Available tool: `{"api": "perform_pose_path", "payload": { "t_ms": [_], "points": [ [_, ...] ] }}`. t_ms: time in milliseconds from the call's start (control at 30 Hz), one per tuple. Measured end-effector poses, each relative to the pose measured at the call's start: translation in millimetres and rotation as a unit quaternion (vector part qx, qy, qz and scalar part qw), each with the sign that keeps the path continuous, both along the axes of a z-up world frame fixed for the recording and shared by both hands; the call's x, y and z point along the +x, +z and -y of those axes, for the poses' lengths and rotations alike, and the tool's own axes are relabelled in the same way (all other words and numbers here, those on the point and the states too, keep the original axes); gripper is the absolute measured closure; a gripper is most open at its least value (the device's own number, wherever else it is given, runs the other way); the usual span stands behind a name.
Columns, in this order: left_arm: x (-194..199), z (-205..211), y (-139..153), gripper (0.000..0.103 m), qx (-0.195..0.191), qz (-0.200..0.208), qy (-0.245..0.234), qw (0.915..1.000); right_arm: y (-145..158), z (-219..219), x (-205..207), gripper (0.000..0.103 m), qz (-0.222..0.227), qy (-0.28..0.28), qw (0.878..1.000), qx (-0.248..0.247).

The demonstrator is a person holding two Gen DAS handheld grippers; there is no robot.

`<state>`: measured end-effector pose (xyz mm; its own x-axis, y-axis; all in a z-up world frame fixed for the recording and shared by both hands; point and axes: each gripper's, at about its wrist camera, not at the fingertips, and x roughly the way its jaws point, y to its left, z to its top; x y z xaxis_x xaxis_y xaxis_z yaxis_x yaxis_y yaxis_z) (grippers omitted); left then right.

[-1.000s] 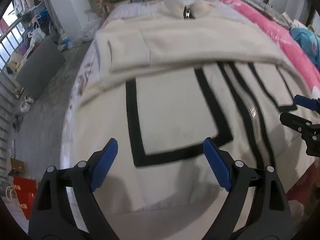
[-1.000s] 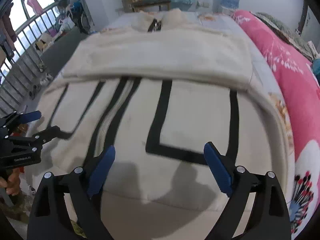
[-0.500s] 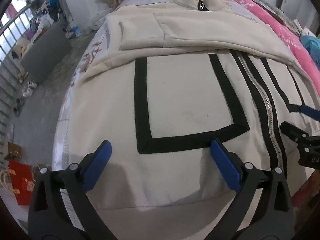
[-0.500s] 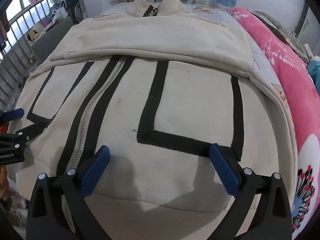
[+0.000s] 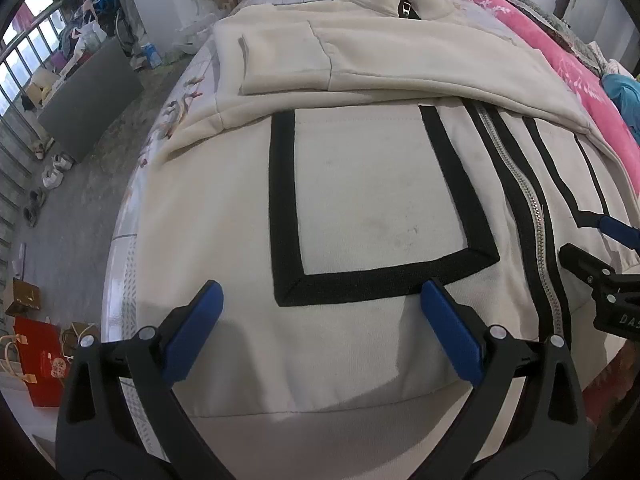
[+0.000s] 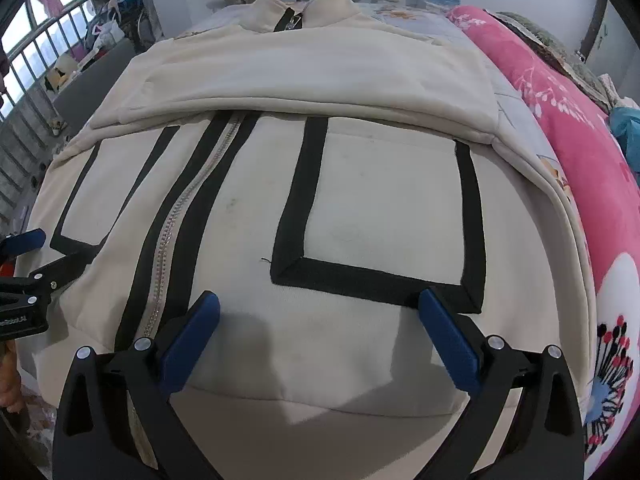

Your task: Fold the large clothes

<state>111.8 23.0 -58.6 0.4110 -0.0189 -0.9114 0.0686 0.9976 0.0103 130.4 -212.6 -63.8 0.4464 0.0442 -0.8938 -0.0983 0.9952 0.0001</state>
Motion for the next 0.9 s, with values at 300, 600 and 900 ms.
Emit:
{"api": "perform_pose_path", "payload": {
  "t_ms": [300,600,900],
  "points": [
    [4,3,-1,0.007,0.001,0.0,0.001,1.0,-1,1,-2,0.006,0.013,-0.011,1.0,0.002],
    [1,1,-2,0.007,0.0,0.002,0.003,1.0,30,4,-24,0.006,0.054,-0.005,0.999,0.008],
    [-9,1,-2,0.007,-0.001,0.027,0.008,0.9996,6,1,-36,0.006,0.038,0.013,0.999,0.006]
  ]
}}
